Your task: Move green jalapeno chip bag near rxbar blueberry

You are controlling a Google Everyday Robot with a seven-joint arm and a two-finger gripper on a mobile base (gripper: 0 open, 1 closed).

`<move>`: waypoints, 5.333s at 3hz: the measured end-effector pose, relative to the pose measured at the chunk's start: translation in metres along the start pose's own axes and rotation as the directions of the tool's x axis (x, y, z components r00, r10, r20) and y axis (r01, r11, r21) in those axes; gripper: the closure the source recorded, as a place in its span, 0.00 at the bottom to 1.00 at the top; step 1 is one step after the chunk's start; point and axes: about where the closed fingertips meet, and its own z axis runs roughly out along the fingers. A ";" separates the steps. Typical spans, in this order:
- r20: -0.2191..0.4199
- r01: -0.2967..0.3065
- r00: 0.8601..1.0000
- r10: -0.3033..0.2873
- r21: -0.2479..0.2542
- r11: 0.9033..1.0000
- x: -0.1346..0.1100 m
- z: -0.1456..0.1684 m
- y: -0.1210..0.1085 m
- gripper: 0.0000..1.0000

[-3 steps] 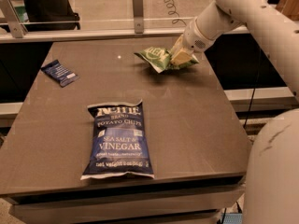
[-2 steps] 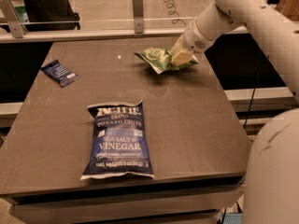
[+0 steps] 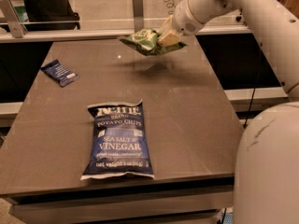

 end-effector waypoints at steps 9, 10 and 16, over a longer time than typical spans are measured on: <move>0.291 0.106 0.954 -0.066 -0.123 0.987 -0.131 0.176 0.046 1.00; 0.295 0.111 0.953 -0.067 -0.134 0.985 -0.132 0.180 0.051 0.84; 0.354 0.059 0.935 -0.007 -0.138 0.989 -0.127 0.138 0.041 0.00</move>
Offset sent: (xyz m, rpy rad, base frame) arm 0.0057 0.1187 0.0280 0.2554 -0.0541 0.1987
